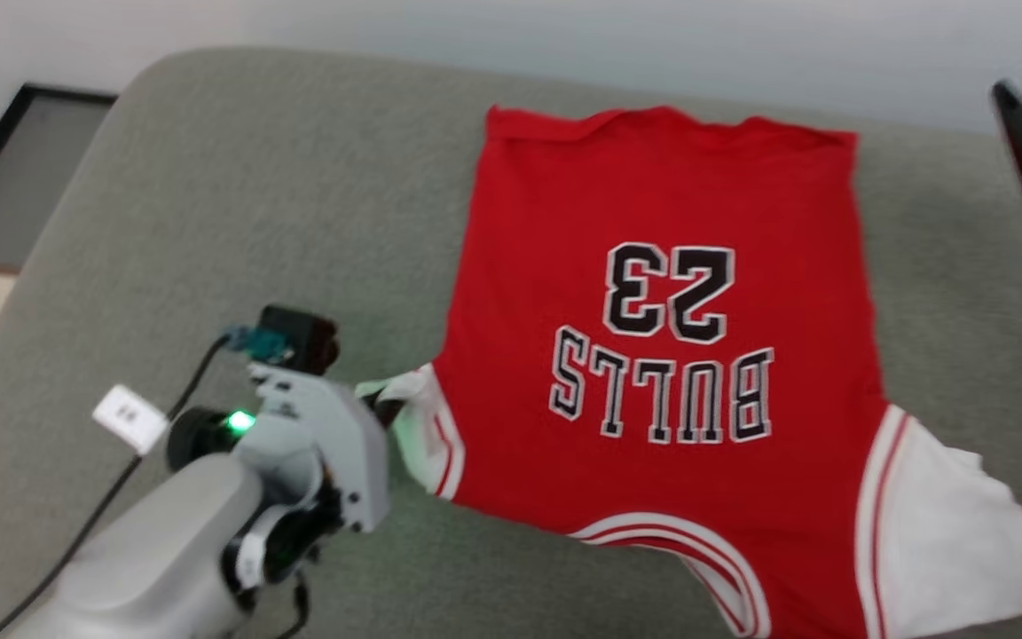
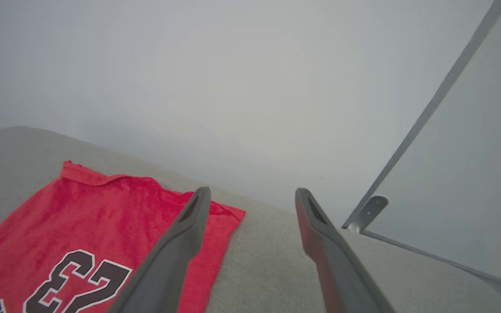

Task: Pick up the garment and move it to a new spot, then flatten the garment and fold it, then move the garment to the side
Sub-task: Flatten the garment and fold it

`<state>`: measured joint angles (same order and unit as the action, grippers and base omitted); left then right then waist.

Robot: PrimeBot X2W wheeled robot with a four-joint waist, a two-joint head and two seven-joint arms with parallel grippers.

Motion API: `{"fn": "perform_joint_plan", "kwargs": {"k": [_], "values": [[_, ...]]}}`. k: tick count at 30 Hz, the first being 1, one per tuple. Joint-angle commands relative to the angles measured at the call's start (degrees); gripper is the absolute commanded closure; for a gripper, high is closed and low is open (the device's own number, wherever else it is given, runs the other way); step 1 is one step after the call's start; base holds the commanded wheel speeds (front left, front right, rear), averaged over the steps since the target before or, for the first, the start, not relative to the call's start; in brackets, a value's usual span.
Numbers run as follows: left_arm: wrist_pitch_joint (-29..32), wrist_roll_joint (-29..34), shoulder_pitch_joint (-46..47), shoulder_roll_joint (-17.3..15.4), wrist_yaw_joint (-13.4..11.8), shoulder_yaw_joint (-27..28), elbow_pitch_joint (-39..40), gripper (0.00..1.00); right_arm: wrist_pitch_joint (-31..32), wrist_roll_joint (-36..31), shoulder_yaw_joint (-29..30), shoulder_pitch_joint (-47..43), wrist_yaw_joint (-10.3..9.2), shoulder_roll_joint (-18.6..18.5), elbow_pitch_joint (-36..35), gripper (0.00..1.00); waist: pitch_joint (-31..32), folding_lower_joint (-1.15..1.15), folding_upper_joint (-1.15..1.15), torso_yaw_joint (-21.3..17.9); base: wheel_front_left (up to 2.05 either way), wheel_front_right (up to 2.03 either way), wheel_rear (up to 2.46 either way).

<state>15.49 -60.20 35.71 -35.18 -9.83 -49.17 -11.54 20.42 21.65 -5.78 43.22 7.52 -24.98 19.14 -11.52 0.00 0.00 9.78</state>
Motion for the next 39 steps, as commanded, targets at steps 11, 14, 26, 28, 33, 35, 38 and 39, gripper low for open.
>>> {"fn": "perform_joint_plan", "kwargs": {"k": [11,14,26,28,33,35,38,39], "values": [[-1.45,2.12,9.14,9.42,7.42,-2.54,-9.05,1.00,16.96,1.34,-6.43,18.33,-0.06,-4.36,23.12,0.00,-10.44,0.00,0.00,11.81,0.00,0.00,0.00],[-2.18,2.25,10.50,11.61,9.09,-3.04,-11.33,1.00,20.04,0.53,-5.69,20.93,-0.06,-4.44,27.18,0.00,-11.77,0.00,0.00,13.37,0.00,0.00,0.00],[-5.03,2.83,14.22,18.86,14.19,-5.04,-20.12,1.00,25.79,-6.97,-0.75,24.28,-0.05,-3.65,42.34,0.00,-16.13,0.00,0.00,18.90,0.00,0.00,0.00],[-5.35,2.85,14.57,19.46,14.67,-5.28,-21.42,1.00,25.80,-8.68,0.28,23.91,-0.01,-3.22,44.67,0.18,-16.37,0.00,0.00,19.15,0.00,0.00,0.00],[-6.07,2.33,14.84,19.37,15.33,-5.23,-24.74,1.00,23.62,-11.82,2.46,24.54,0.08,-1.87,47.01,1.00,-15.83,0.00,0.00,18.47,0.00,0.00,0.00],[-6.37,2.30,15.05,18.97,15.59,-5.07,-25.81,1.00,22.88,-12.82,3.51,25.68,0.07,-1.89,47.30,1.00,-15.38,0.00,0.00,17.78,0.00,0.00,0.00],[-6.81,1.97,15.07,18.16,15.69,-4.74,-27.34,1.00,22.13,-13.28,4.42,27.10,0.06,-1.30,47.36,1.00,-14.34,0.00,0.00,16.42,0.00,0.00,0.00],[-6.90,1.71,15.07,17.81,15.79,-4.50,-27.75,1.00,22.08,-13.28,4.70,27.52,0.06,-1.14,47.32,1.00,-14.05,0.00,0.00,15.84,0.00,0.00,0.00]]}}
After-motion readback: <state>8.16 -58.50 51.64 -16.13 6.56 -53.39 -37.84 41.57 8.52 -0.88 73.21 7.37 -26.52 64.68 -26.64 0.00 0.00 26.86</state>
